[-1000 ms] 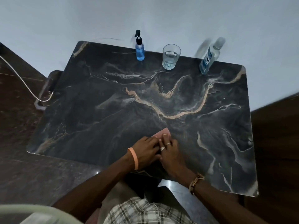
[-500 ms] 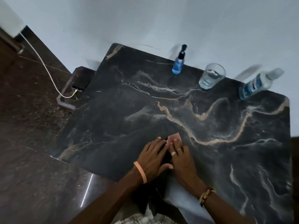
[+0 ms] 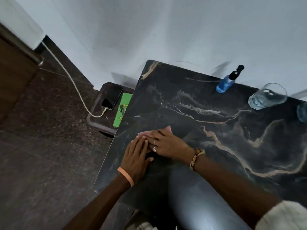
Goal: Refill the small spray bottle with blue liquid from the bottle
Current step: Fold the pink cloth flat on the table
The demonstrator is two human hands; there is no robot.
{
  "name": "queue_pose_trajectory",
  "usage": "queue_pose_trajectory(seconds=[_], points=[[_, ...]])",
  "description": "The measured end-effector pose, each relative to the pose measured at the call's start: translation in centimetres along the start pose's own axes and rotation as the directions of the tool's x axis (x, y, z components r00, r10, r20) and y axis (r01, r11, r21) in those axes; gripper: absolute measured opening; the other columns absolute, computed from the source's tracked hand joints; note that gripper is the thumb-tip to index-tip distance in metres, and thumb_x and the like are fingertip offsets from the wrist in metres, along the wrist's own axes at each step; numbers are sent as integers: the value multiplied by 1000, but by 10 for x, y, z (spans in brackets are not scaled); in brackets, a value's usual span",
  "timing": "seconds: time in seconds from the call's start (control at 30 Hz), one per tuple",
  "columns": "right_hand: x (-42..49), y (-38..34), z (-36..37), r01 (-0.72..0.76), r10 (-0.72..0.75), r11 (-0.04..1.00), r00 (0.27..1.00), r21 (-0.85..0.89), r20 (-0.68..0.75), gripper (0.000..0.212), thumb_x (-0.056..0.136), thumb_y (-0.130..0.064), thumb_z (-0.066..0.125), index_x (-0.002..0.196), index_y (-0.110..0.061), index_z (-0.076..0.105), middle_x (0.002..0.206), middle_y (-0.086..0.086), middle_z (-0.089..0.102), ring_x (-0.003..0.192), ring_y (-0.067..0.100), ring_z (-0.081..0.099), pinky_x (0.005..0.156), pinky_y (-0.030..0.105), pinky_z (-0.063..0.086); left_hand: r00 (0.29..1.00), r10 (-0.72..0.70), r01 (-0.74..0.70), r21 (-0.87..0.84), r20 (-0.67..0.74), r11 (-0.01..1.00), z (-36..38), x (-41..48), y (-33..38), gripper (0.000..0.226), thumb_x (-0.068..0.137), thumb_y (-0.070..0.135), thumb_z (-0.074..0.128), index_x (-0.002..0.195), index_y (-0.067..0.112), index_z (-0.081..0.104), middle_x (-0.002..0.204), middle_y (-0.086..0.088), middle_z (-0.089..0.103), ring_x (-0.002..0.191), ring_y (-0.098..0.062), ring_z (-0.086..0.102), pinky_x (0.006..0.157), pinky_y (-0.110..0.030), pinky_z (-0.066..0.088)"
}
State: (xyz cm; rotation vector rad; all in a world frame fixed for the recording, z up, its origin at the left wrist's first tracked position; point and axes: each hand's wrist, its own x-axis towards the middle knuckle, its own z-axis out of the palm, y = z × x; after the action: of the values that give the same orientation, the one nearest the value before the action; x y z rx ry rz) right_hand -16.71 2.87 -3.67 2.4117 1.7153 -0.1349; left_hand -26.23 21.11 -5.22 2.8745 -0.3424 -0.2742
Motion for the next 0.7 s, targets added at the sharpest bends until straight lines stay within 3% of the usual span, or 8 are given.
queue_pose_trajectory(seconds=[0.1, 0.2, 0.33, 0.4, 0.47, 0.6, 0.7], points=[[-10, 45, 2, -65, 66, 998, 997, -14, 48, 41, 92, -18, 49, 132, -14, 57, 148, 6, 46, 129, 37, 44, 105, 52, 37, 999, 24, -25, 2, 26, 1000, -8, 53, 18, 64, 92, 51, 39, 138, 6, 47, 148, -17, 40, 139, -32, 34, 115, -46, 27], [-45, 67, 6, -313, 302, 942, 948, 120, 101, 54, 86, -22, 63, 139, -14, 54, 152, 8, 43, 136, 37, 41, 114, 51, 32, 990, 72, -74, 13, 120, 997, -15, 103, 56, 73, 96, 56, 23, 148, 5, 26, 157, -15, 22, 146, -29, 17, 119, -40, 5], [-105, 30, 21, -666, 635, 669, 743, 331, 212, 69, 91, -19, 56, 153, -14, 28, 161, 7, 22, 150, 32, 16, 122, 49, 14, 931, 259, -283, 60, 256, 957, -8, 133, 107, 67, 100, 49, 26, 149, 4, 19, 158, -16, 18, 145, -31, 15, 118, -43, 10], [-123, -4, 28, -759, 755, 521, 623, 391, 204, 69, 87, -19, 58, 151, -9, 33, 158, 11, 28, 148, 33, 21, 119, 52, 23, 884, 354, -386, 48, 304, 921, -2, 129, 120, 66, 100, 46, 29, 149, 1, 21, 158, -18, 18, 145, -33, 16, 117, -44, 14], [-130, -31, 30, -798, 794, 468, 568, 380, 216, 63, 91, -30, 50, 148, -8, 39, 156, 13, 35, 146, 32, 26, 116, 52, 31, 849, 408, -447, 44, 336, 893, 6, 113, 122, 68, 100, 46, 30, 149, 0, 20, 158, -19, 17, 146, -33, 14, 117, -44, 14], [-121, -27, 28, -767, 754, 543, 624, 341, 205, 60, 93, -38, 56, 145, -9, 46, 152, 13, 42, 140, 35, 38, 112, 52, 37, 847, 387, -439, 71, 364, 896, 12, 94, 99, 78, 97, 60, 21, 150, 4, 14, 159, -16, 14, 147, -30, 12, 118, -43, 7], [-101, 3, 21, -731, 700, 616, 679, 294, 222, 56, 98, -33, 36, 148, -8, 42, 153, 14, 40, 142, 37, 36, 115, 53, 31, 871, 356, -425, 155, 338, 892, 1, 111, 84, 79, 96, 62, 17, 150, 4, 17, 158, -16, 16, 146, -29, 16, 119, -42, 6]])
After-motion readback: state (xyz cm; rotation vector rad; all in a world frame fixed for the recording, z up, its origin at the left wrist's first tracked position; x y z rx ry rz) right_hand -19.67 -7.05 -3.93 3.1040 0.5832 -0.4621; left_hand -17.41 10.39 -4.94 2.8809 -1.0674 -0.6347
